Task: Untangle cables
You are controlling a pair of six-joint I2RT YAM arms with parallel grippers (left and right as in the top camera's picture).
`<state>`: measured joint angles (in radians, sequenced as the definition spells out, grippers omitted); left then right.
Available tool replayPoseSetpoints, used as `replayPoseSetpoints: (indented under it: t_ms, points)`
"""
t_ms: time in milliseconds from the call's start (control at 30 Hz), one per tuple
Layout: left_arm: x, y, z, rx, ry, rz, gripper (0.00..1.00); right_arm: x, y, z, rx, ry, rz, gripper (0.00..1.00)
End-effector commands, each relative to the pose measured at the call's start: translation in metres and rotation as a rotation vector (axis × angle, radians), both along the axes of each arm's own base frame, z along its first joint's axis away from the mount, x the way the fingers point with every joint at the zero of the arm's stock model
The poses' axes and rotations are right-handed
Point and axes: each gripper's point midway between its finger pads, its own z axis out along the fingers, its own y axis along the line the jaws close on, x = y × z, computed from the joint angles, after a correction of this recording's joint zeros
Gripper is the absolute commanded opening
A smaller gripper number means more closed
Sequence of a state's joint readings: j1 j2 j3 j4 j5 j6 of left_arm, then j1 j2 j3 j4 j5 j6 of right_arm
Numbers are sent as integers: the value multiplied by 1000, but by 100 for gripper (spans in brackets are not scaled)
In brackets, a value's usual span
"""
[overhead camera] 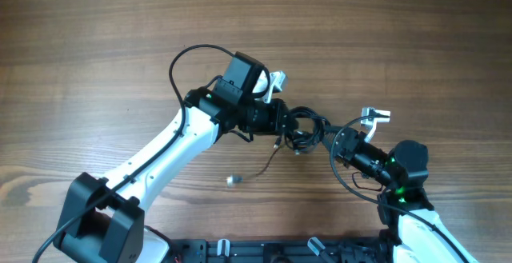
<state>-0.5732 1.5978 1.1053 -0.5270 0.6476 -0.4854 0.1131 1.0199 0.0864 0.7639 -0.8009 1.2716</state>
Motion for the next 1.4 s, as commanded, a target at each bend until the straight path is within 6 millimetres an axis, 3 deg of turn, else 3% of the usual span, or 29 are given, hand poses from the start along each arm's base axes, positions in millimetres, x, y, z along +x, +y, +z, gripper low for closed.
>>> replayPoseSetpoints:
  t_ms: [0,200,333,433,500,567,800,900,1067,1233,1367]
  points:
    - [19,9,8,3,28,143,4,1,0,9,-12,-62,4,5]
    - [15,-7,67,-346,203,56,4,14,-15,-12,-192,-135,-87,5]
    - [19,2,80,-416,284,68,4,18,-26,-35,-273,-73,-147,9]
    - [24,10,82,-427,315,100,4,17,-27,-39,-275,-50,-150,25]
    - [28,14,82,-428,330,124,4,16,-25,-39,-268,-51,-134,51]
    - [31,16,80,-421,362,161,4,13,-21,-38,-258,-53,-108,66]
    - [40,18,73,-387,497,314,4,-4,-4,-32,-153,7,10,82]
    - [40,18,71,-380,579,366,4,-8,-1,-30,-135,12,39,82]
    - [35,25,53,-301,807,551,4,-5,-1,-20,-113,-23,30,65]
    - [16,33,32,-172,1129,799,6,5,-5,-2,-32,-19,-36,65]
    - [8,31,29,-139,1188,826,4,10,-8,-2,-8,17,-74,65]
